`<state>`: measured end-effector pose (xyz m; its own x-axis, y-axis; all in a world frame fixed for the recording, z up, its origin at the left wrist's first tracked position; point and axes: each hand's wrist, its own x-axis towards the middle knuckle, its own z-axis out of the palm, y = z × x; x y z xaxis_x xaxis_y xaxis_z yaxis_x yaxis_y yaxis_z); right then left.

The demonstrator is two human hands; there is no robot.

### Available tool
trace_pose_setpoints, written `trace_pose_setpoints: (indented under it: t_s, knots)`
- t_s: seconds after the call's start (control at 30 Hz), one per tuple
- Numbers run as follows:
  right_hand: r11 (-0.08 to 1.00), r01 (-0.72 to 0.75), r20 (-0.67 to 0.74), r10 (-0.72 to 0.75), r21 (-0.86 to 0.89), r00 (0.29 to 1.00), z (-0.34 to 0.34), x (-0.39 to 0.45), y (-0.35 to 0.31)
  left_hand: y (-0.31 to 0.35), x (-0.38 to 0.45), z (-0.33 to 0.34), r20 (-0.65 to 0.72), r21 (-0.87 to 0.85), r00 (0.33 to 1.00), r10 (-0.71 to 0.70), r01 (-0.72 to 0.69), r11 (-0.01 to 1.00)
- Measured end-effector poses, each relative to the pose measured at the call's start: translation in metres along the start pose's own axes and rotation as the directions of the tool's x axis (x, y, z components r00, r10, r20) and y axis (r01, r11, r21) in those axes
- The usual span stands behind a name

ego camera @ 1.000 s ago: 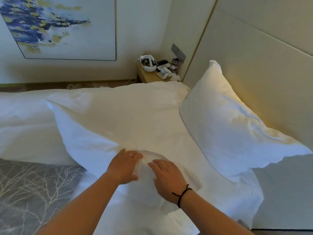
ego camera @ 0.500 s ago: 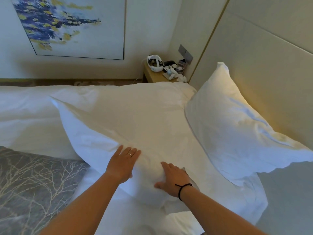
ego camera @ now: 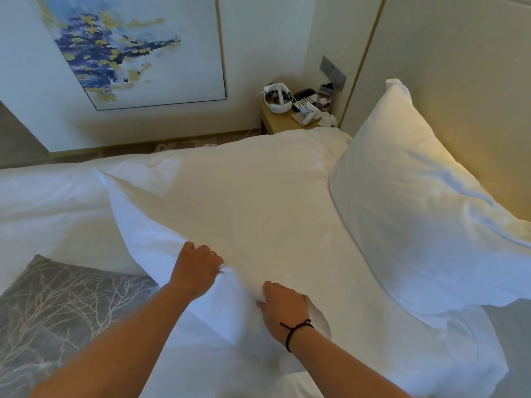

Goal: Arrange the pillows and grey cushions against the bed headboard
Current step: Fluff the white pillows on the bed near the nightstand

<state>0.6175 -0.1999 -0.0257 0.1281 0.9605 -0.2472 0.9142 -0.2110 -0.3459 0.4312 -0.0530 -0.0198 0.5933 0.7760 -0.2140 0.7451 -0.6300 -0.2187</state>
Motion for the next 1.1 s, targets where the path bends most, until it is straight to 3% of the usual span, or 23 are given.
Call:
trace_pose_setpoints:
  t_s: [0.13,0.27,0.4,0.53,0.7,0.8,0.87,0.9,1.0,1.1]
  knots:
    - [0.986,0.07,-0.087,-0.057,0.15,0.995,-0.027,0.002,0.039,0.028,0.027,-0.037,0.017,-0.142,0.999,-0.05,0.052,0.989]
    - [0.948,0.139,-0.267,-0.061,0.285,0.962,-0.058,-0.006,0.09,0.064,0.064,-0.086,0.021,-0.224,0.999,0.03,-0.025,0.974]
    - [0.896,0.123,-0.415,0.072,0.426,0.907,-0.1,-0.012,0.142,0.112,0.108,-0.149,-0.013,-0.246,0.989,0.148,-0.147,0.958]
    - [0.786,0.119,-0.467,0.232,0.607,0.853,-0.136,-0.011,0.192,0.16,0.155,-0.198,-0.131,-0.256,0.964,0.23,-0.257,0.932]
    - [0.672,0.038,-0.399,0.393,0.74,0.828,-0.138,0.002,0.244,0.23,0.208,-0.226,-0.184,-0.252,0.959,0.215,-0.257,0.933]
    - [0.681,-0.234,-0.267,0.544,0.694,0.795,-0.123,0.01,0.302,0.272,0.223,-0.216,-0.15,-0.257,0.972,0.179,-0.213,0.943]
    - [0.66,-0.461,-0.112,0.635,0.593,0.764,-0.113,0.005,0.348,0.292,0.22,-0.197,-0.009,-0.283,0.981,0.194,-0.188,0.94]
    - [0.657,-0.501,-0.058,0.637,0.564,0.769,-0.109,0.0,0.365,0.298,0.216,-0.185,0.065,-0.307,0.98,0.188,-0.16,0.938]
    - [0.729,-0.461,-0.022,0.545,0.506,0.838,-0.105,-0.005,0.377,0.31,0.203,-0.152,0.211,-0.405,0.967,0.145,-0.049,0.913]
    - [0.806,-0.411,-0.106,0.496,0.427,0.862,-0.109,0.0,0.368,0.324,0.195,-0.133,0.28,-0.516,0.948,0.151,0.016,0.856]
